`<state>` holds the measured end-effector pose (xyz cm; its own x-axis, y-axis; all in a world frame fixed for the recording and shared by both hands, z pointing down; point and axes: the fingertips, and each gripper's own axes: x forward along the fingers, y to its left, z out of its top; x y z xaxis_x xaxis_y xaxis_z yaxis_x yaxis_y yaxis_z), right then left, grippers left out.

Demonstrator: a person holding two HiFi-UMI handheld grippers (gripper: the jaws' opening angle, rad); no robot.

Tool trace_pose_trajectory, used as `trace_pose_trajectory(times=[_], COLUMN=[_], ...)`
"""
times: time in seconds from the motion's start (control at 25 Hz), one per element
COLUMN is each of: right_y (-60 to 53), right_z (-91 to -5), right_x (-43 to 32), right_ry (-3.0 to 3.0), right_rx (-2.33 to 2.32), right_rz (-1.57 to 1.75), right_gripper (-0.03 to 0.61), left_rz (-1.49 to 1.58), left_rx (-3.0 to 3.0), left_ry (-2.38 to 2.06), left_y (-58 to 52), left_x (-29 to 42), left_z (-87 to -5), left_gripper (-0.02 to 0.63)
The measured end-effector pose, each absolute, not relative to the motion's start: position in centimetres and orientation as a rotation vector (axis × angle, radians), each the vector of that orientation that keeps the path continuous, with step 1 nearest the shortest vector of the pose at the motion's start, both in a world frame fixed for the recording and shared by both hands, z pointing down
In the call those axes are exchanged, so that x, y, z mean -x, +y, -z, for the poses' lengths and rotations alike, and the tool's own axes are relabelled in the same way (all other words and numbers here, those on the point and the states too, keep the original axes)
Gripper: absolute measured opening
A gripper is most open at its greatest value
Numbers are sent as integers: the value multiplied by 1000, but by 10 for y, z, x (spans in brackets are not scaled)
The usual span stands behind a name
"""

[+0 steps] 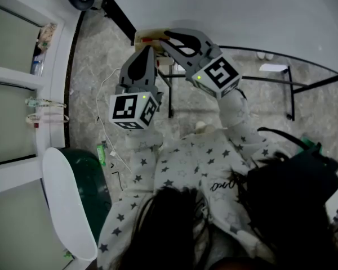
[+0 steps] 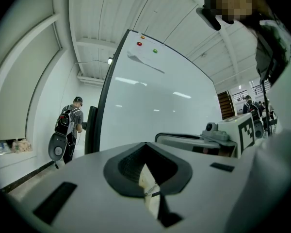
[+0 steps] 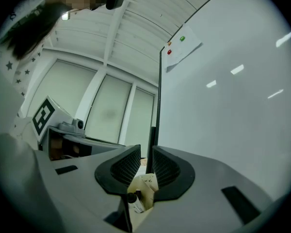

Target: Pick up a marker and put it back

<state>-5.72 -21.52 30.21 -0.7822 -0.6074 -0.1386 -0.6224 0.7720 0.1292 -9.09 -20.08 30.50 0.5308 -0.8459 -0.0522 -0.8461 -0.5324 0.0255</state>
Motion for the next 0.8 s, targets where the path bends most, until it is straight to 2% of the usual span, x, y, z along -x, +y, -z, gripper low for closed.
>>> trace_pose_trajectory(times=[0.28,0.36,0.8], right_y=[-199,-197,-190], right_z=[-294,-292,-287], right_x=[57,56,49], right_ry=[2920,2918,2917], right_rx=[936,943,929], right_rz=[-200,-199,-151], right_gripper=[75,5,5], left_rz=[-109,-106,-116], left_rx=[2754,2758,2763], left_ry=[1464,1452,1414], left_y=[-194,-194,-190], left_x=[84,82,75], left_z=[-291,-289,-282], left_gripper=[0,0,0])
